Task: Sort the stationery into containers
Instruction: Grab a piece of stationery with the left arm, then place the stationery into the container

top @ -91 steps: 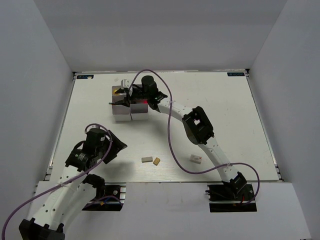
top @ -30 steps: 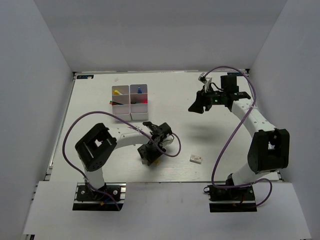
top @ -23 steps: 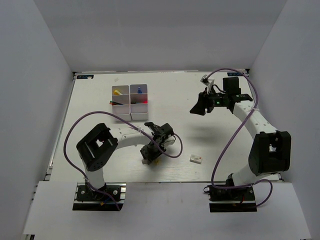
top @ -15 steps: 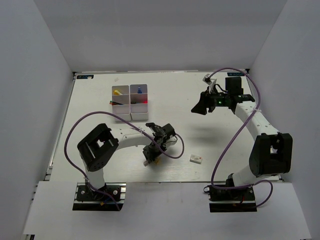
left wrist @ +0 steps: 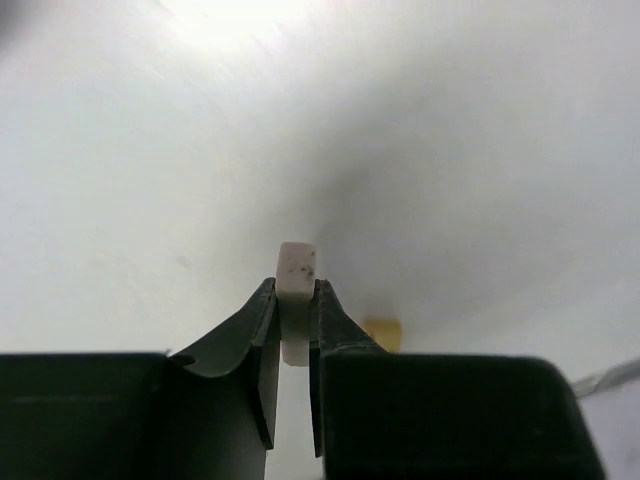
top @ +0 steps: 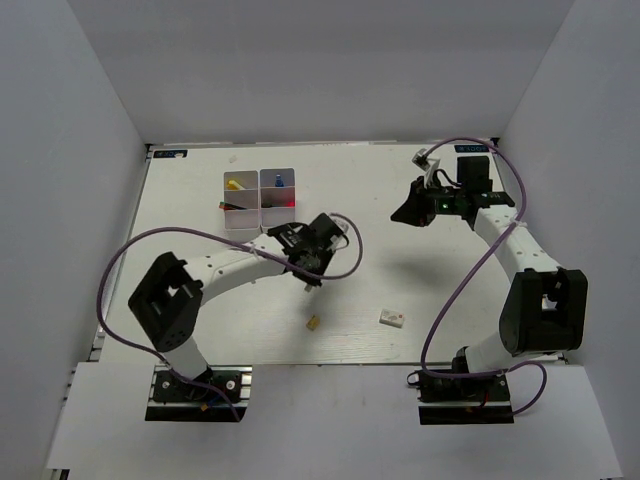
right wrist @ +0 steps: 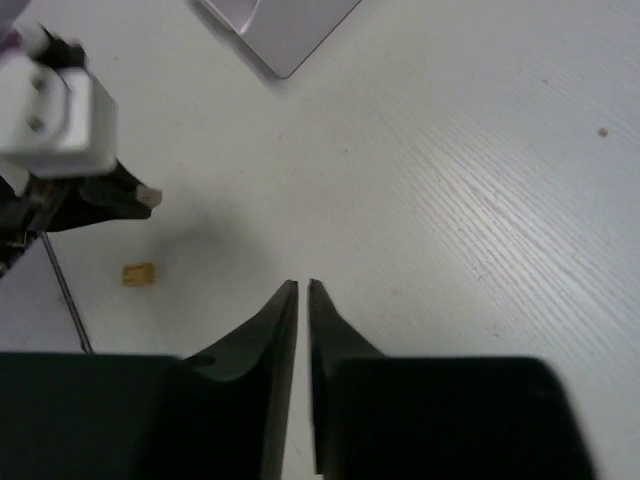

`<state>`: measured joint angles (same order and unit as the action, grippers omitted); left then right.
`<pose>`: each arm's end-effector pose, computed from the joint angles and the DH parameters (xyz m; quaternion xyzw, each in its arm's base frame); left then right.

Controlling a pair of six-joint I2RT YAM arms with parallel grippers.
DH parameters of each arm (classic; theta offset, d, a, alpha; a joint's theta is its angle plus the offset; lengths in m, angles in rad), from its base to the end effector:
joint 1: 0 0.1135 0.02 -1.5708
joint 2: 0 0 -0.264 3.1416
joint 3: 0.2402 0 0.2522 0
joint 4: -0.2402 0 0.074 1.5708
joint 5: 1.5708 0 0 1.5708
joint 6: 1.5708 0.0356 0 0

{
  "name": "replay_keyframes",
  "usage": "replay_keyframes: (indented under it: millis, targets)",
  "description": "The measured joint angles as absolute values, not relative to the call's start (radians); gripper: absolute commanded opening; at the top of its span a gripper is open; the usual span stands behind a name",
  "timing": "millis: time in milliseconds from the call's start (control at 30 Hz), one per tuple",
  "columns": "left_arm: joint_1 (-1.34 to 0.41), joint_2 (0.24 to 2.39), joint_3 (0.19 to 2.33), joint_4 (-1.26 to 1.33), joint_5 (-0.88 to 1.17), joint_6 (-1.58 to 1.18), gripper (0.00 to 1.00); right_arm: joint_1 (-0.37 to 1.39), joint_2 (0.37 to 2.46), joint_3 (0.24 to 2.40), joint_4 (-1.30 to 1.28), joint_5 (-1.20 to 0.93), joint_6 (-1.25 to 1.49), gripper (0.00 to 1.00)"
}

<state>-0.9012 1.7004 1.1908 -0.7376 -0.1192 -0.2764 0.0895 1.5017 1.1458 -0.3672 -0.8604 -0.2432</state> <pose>0.2094 -0.2577 0.2045 0.2937 0.9404 -0.0404 0.1664 0.3215 0.0559 0.2834 -0.3063 0.7886 0.3503 0.4019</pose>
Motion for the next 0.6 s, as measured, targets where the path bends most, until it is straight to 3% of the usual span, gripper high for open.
replay_keyframes:
  millis: [167, 300, 600]
  targets:
    - [-0.768, 1.608, 1.226, -0.609, -0.276, -0.408, 0.0, 0.085, 1.502, 1.142, -0.381, -0.864, -0.286, 0.04]
    - [-0.641, 1.6, 1.226, -0.544, -0.389, -0.494, 0.0, 0.086, 1.501, 1.139, -0.427, -0.864, -0.352, 0.14]
    - [-0.495, 1.626, 1.26, -0.518, -0.602, -0.666, 0.0, 0.091, 1.5, 1.091, -0.502, -0.865, -0.459, 0.17]
